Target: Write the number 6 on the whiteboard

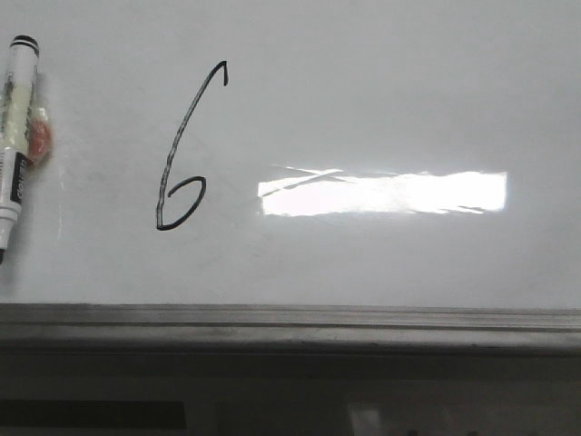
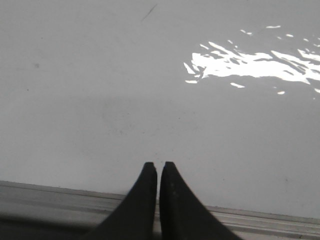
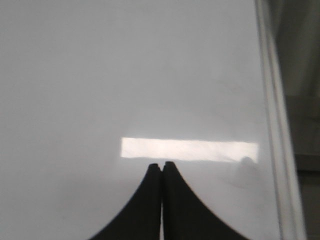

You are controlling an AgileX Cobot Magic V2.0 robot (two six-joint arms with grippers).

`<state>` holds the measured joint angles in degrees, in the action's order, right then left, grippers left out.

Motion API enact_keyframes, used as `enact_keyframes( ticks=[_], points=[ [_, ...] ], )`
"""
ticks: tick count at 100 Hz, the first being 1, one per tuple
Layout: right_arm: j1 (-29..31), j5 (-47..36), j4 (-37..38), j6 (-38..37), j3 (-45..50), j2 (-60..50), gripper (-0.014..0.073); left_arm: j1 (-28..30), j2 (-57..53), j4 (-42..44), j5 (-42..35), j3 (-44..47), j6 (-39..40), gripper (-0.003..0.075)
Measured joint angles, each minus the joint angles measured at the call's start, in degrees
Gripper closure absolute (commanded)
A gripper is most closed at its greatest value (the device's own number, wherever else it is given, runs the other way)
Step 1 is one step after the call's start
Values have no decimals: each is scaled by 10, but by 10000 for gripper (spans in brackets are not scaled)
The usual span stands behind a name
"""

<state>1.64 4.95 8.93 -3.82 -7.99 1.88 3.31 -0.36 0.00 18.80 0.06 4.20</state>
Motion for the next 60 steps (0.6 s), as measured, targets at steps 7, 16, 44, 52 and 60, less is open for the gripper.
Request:
enact_keyframes(
  ticks=[7, 16, 44, 52, 60],
  points=[
    [36, -16, 0, 0, 25, 0, 657, 0, 0, 0, 0, 0, 0, 741],
    [63, -49, -4, -2, 63, 0, 657, 0, 0, 0, 0, 0, 0, 741],
    [77, 25, -23, -4, 87, -22, 657, 0, 0, 0, 0, 0, 0, 741],
    [77, 65, -25, -4, 87, -24, 657, 0, 0, 0, 0, 0, 0, 741],
    [77, 105, -25, -4, 87, -25, 657, 0, 0, 0, 0, 0, 0, 741]
  ],
)
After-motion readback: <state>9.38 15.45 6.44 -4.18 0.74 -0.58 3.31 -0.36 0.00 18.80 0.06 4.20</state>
